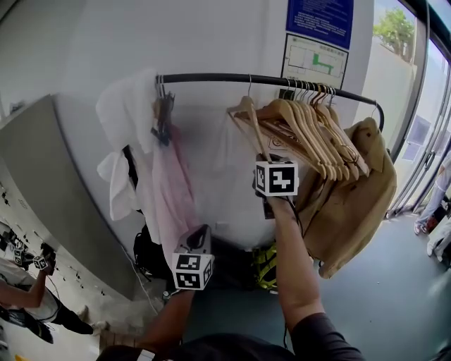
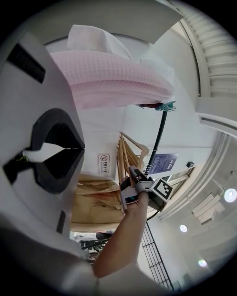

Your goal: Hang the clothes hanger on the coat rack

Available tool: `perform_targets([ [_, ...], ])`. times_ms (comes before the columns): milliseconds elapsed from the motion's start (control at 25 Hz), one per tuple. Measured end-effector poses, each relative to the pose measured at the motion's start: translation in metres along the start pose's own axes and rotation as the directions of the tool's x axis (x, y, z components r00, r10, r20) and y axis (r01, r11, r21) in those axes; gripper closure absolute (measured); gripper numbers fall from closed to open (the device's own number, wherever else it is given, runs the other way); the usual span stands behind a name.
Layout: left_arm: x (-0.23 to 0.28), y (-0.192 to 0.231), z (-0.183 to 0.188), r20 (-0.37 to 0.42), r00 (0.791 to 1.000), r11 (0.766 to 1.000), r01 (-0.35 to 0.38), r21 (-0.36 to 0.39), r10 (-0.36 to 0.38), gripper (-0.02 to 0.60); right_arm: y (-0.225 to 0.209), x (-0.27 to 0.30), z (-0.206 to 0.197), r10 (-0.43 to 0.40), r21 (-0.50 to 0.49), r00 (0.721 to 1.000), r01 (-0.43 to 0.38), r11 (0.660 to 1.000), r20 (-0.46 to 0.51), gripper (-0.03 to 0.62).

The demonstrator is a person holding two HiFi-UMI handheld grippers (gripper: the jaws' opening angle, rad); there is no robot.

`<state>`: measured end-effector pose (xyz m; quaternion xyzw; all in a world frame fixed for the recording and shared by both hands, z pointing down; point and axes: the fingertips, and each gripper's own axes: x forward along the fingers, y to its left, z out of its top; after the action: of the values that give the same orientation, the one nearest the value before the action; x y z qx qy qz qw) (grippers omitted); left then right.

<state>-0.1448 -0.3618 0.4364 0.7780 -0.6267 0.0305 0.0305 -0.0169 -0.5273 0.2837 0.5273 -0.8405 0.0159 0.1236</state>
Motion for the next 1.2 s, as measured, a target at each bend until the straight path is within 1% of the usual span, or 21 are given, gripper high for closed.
perform_targets([
  [80, 0.004, 0.002, 0.006, 0.011, 1.000, 1.000, 0.003, -0.002, -0.003, 0.572, 0.001, 0.000, 0.001, -0.007, -0.003, 1.000, 0.007, 1.000, 0.002, 0.559],
  [280, 0.009, 0.010, 0.008, 0.004, 1.000, 1.000, -0.002, 0.002, 0.002, 0.572, 0.004, 0.005, 0.000, 0.012, -0.005, 1.000, -0.012, 1.000, 0.007, 0.559],
  [440, 0.008, 0.004, 0.004, 0.011, 1.000, 1.000, 0.019, 0.009, -0.019, 0.572, 0.002, 0.001, -0.002, -0.026, -0.104, 0.999, 0.030, 0.994, 0.038, 0.553],
  [480, 0.007, 0.002, 0.003, 0.011, 1.000, 1.000, 0.028, 0.012, -0.028, 0.572, 0.003, -0.001, -0.003, -0.027, -0.109, 0.998, 0.033, 0.994, 0.056, 0.513],
  [520, 0.006, 0.002, 0.002, 0.010, 0.999, 0.999, 0.034, 0.017, -0.035, 0.572, 0.003, -0.004, -0.002, -0.023, -0.104, 0.997, 0.031, 0.994, 0.077, 0.439],
  [560, 0.006, 0.001, 0.003, 0.012, 0.999, 0.999, 0.039, 0.022, -0.039, 0.572, 0.002, -0.008, 0.000, -0.020, -0.096, 0.995, 0.030, 0.995, 0.099, 0.415],
  [680, 0.007, 0.001, 0.006, 0.015, 0.999, 0.998, 0.049, 0.026, -0.049, 0.572, -0.004, -0.029, 0.004, -0.039, -0.100, 0.986, 0.055, 0.994, 0.160, 0.407],
  [840, -0.010, 0.005, -0.008, -0.013, 0.999, 0.999, 0.050, 0.015, -0.050, 0.572, 0.005, -0.074, -0.027, -0.046, -0.108, 0.976, 0.071, 0.992, 0.215, 0.404],
  [1000, -0.015, 0.006, -0.012, -0.005, 0.997, 0.997, 0.074, -0.001, -0.074, 0.572, 0.023, -0.117, -0.063, -0.028, -0.118, 0.973, 0.057, 0.991, 0.229, 0.404],
  [1120, -0.021, 0.005, -0.015, 0.001, 0.996, 0.995, 0.094, -0.019, -0.094, 0.572, 0.035, -0.141, -0.091, -0.050, -0.092, 0.969, 0.074, 0.993, 0.241, 0.405],
  [1200, -0.023, 0.003, -0.017, 0.010, 0.995, 0.994, 0.104, -0.035, -0.103, 0.572, 0.041, -0.151, -0.111, -0.049, -0.059, 0.970, 0.065, 0.996, 0.236, 0.414],
])
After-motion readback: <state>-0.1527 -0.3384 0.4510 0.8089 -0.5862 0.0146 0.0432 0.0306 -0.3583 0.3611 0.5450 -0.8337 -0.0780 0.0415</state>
